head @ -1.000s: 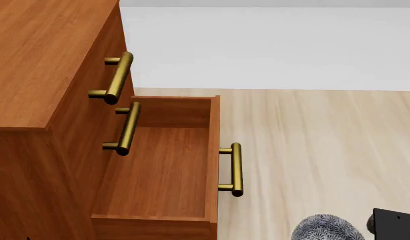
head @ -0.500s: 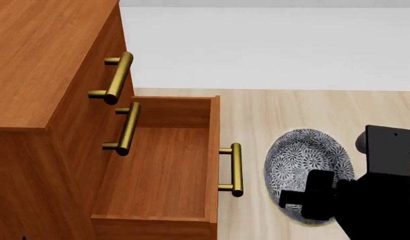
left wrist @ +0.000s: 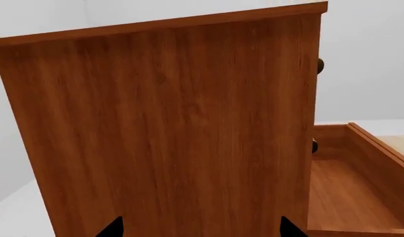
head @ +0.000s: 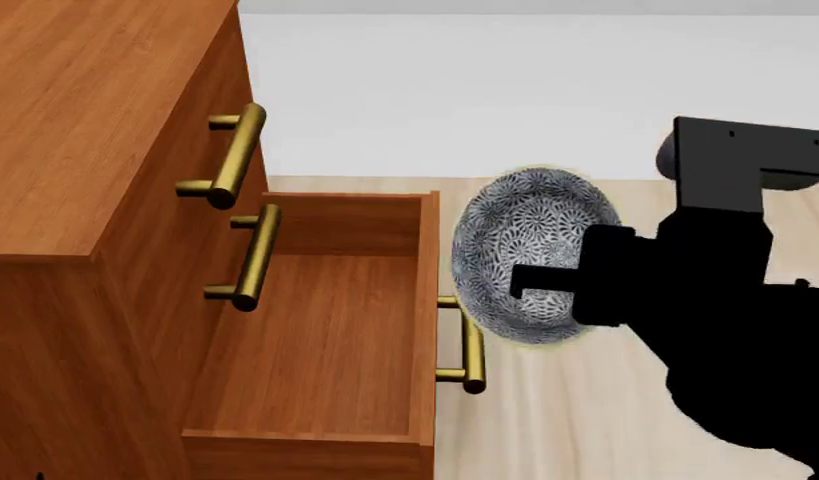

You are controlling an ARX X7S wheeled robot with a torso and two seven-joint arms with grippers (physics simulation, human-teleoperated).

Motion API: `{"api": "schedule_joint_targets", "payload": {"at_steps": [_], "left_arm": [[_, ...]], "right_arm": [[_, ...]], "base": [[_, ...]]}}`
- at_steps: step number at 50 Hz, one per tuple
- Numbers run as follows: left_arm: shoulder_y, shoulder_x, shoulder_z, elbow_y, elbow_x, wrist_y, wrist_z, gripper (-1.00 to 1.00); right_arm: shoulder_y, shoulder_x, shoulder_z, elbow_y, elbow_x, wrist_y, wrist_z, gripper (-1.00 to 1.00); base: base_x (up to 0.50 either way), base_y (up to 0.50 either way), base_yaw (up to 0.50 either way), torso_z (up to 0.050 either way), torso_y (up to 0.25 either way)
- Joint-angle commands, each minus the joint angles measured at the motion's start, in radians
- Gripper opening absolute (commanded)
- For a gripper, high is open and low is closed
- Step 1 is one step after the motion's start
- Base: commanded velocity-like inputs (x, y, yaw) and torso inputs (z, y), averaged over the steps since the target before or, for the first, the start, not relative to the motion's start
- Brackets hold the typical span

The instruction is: Put the bowl in the bottom drawer of the cabinet.

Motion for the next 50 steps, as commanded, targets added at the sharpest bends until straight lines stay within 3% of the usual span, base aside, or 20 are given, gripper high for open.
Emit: {"api": "schedule_joint_targets", "payload": {"at_steps": [1,17,28,39,47,50], "left_arm": [[0.001,-0.001,-0.012,0.001,-0.019,0.009,0.007,1.00],[0.011,-0.007,-0.020,0.006,-0.030,0.020,0.001,1.00],[0.013,-0.010,-0.022,0.007,-0.035,0.022,-0.003,1.00],[0.011,-0.015,-0.025,0.012,-0.044,0.019,-0.007,1.00],[0.014,-0.017,-0.026,0.011,-0.048,0.024,-0.010,1.00],[0.013,-0.018,-0.029,0.015,-0.052,0.021,-0.012,1.00]], "right_arm": [[0.156,-0.064,-0.103,0.153,-0.074,-0.017,-0.052,-1.00],[0.328,-0.181,-0.261,0.495,-0.219,-0.137,-0.244,-1.00],[0.492,-0.329,-0.415,0.939,-0.381,-0.282,-0.429,-1.00],[0.567,-0.447,-0.429,1.241,-0.436,-0.447,-0.542,-1.00],[0.557,-0.482,-0.387,1.243,-0.480,-0.434,-0.531,-1.00],[0.550,-0.483,-0.469,1.240,-0.379,-0.437,-0.498,-1.00]], "base": [[0.00,0.00,0.00,0.000,0.000],[0.00,0.00,0.00,0.000,0.000],[0.00,0.00,0.00,0.000,0.000],[0.00,0.00,0.00,0.000,0.000],[0.00,0.00,0.00,0.000,0.000],[0.00,0.00,0.00,0.000,0.000]]}}
